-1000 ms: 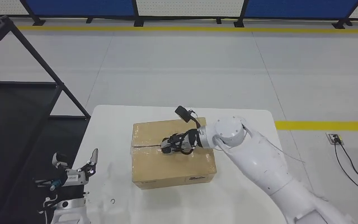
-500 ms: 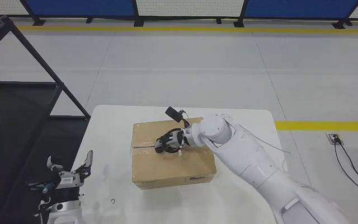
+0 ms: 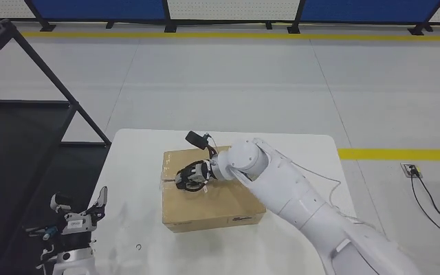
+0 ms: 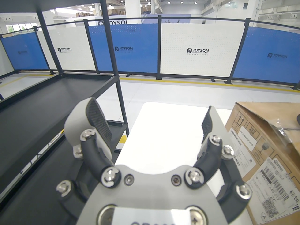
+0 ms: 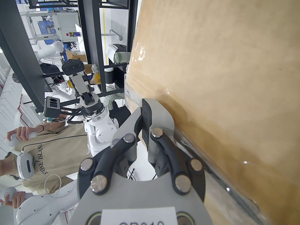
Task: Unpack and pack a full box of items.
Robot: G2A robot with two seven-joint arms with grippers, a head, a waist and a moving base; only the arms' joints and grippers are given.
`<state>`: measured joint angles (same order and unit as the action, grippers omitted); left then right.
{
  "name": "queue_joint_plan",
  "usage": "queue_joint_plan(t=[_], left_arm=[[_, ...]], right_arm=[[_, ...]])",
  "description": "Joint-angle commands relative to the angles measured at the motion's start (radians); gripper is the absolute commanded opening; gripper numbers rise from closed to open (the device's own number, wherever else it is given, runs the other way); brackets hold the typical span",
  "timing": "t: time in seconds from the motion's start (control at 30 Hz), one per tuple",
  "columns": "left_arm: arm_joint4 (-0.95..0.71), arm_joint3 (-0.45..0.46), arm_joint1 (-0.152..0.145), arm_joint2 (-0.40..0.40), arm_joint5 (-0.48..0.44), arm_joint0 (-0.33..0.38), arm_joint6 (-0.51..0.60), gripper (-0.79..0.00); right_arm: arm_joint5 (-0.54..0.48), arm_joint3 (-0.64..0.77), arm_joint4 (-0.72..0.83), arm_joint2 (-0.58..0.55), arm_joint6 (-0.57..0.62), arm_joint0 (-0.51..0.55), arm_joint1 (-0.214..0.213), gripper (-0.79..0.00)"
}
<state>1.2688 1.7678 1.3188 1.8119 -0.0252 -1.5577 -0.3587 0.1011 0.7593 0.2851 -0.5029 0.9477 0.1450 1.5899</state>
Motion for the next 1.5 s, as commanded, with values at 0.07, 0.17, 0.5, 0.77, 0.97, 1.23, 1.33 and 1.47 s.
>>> queue_joint_plan(t=[0.07,0.17,0.5,0.77,0.97,1.23,1.33,1.47], left_arm=[[-0.011,-0.003,0.000,0.011,-0.002,-0.009,-0.007,0.000],[-0.021,-0.004,0.000,0.019,-0.006,-0.014,-0.011,0.000],[-0.035,-0.016,0.000,0.020,-0.009,-0.018,-0.015,0.000],[-0.032,-0.018,0.001,0.013,-0.007,-0.016,-0.016,0.000],[-0.029,-0.014,0.001,0.011,-0.005,-0.017,-0.017,0.000],[-0.013,-0.003,0.002,-0.003,0.001,-0.013,-0.008,0.000],[-0.004,0.002,0.002,-0.012,0.003,-0.010,-0.005,0.000],[0.006,0.004,0.003,-0.023,0.005,-0.006,0.000,0.000]], right_arm=[[-0.016,-0.045,0.008,0.012,0.003,-0.015,0.032,-0.785],[-0.019,-0.083,0.008,0.023,0.003,-0.028,0.057,-0.785],[-0.072,-0.208,0.037,0.035,0.017,-0.048,0.134,-0.785],[-0.138,-0.284,0.044,0.026,0.022,-0.059,0.175,-0.785],[-0.128,-0.342,0.036,0.018,0.040,-0.071,0.196,-0.785],[-0.158,-0.419,0.028,-0.018,0.074,-0.096,0.188,-0.785],[-0.168,-0.445,0.026,-0.036,0.078,-0.100,0.177,-0.785],[-0.186,-0.466,0.031,-0.061,0.099,-0.098,0.160,-0.785]])
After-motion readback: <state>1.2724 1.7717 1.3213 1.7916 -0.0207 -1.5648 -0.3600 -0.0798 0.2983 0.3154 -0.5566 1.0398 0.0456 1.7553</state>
